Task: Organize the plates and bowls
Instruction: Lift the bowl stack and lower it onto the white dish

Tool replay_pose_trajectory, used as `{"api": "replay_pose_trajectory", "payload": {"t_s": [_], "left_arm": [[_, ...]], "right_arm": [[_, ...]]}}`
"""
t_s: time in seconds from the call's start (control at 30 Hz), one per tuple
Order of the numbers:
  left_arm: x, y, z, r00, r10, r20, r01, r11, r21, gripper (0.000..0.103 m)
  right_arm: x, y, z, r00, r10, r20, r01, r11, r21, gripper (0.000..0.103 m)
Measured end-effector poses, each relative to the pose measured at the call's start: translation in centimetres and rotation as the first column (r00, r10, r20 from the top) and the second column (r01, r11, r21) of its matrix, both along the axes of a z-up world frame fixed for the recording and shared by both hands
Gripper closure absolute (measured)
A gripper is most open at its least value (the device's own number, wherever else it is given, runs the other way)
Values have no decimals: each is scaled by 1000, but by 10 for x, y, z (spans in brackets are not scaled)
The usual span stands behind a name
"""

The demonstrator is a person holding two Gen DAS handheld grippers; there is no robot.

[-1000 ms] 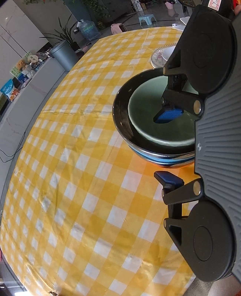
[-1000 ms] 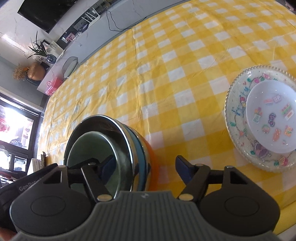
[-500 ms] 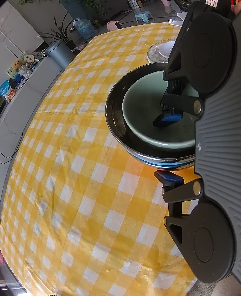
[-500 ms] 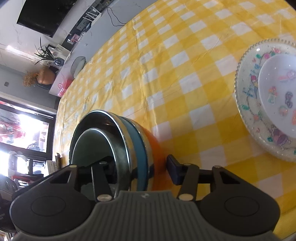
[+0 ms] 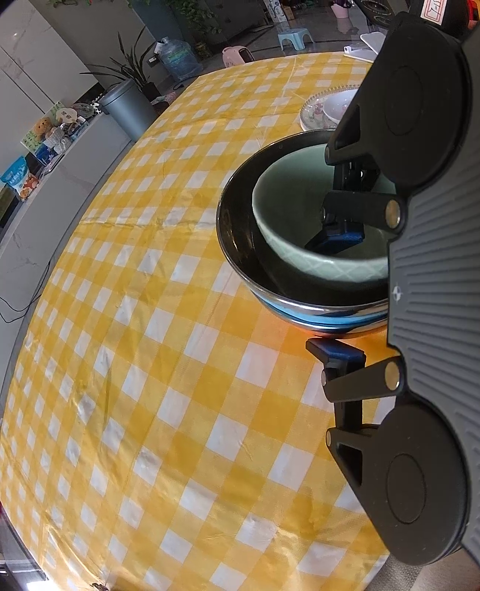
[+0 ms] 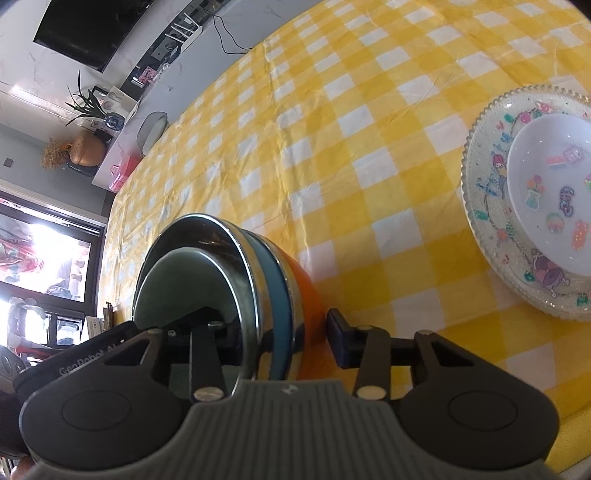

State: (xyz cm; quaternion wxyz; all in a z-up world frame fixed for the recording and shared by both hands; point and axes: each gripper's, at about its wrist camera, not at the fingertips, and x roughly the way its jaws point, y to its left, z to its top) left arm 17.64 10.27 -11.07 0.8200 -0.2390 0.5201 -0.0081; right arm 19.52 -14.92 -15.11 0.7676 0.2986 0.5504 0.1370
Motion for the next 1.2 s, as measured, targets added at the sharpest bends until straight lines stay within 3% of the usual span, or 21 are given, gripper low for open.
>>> {"api": "replay_pose_trajectory", "payload": {"t_s": [0.37,0.63,0.97,1.2], "left_arm": [[-7,-23,30,999,-30,42,30,999,-10,48],[-10,-71,54,990,-94,102,95,995,-8,50],[8,-146,60,973,-195,126,200,979,-29,50],[30,-182,54,970,-213,113,218,975,-33,50]], "right_arm": [[-10,-23,23,999,-22,35,21,1000,23,64],[-28,-77,49,993,-101,58,98,994,55,64],[-41,-158,69,978,-187,93,184,982,35,64],[-24,-197,74,977,-193,93,194,981,0,64]]}}
